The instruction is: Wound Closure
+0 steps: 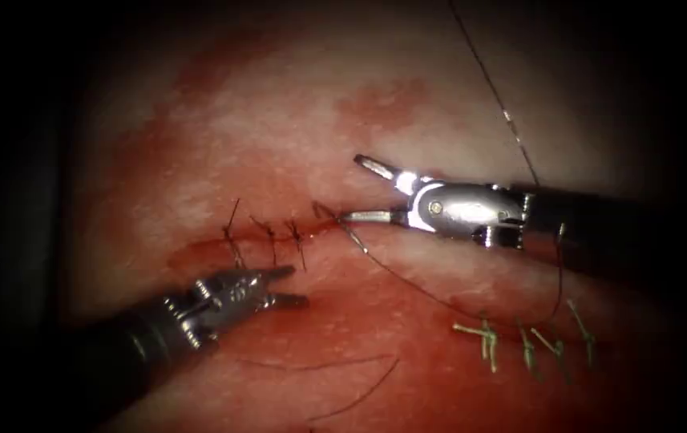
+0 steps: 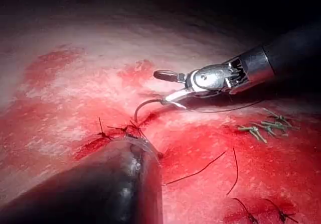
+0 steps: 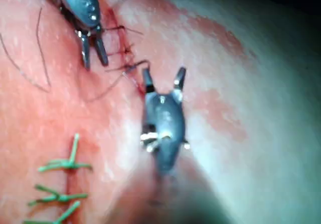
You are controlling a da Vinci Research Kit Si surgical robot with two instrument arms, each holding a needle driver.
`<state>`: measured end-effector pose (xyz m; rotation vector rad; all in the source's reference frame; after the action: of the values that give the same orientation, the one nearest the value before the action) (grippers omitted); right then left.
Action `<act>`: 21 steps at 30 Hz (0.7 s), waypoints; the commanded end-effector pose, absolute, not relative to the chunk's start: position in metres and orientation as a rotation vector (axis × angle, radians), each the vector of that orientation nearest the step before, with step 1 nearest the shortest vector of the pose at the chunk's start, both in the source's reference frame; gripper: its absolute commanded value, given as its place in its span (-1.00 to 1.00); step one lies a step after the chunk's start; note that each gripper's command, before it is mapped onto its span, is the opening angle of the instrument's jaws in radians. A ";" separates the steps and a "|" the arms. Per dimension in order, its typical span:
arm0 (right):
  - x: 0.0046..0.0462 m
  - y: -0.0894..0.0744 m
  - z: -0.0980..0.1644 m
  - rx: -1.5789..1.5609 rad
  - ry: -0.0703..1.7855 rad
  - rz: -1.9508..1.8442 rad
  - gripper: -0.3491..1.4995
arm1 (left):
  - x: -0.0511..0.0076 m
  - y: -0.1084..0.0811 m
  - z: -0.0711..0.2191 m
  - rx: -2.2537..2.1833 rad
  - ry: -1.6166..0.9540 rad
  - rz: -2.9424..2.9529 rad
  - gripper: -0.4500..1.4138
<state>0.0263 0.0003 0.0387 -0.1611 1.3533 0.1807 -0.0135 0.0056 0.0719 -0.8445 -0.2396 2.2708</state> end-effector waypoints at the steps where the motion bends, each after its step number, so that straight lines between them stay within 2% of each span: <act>1: 0.0272 0.001 0.039 -0.167 1.373 0.151 0.91 | -0.0140 0.006 0.072 -0.847 -0.239 2.272 -0.35; 3: 0.0275 0.001 0.040 -0.253 1.386 0.001 0.87 | -0.0140 0.006 0.072 -0.847 -0.239 2.272 -0.35; 9: 0.0275 0.001 0.040 -0.339 1.430 -0.326 0.51 | -0.0139 0.006 0.072 -0.847 -0.239 2.273 -0.32; 21: 0.0286 -0.001 0.039 -0.349 1.524 -0.362 0.45 | -0.0141 0.006 0.073 -0.847 -0.238 2.272 -0.28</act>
<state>0.0277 -0.0013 0.0387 -0.3491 1.5235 -0.3581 -0.0136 0.0056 0.0721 -0.8454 -0.2375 2.2719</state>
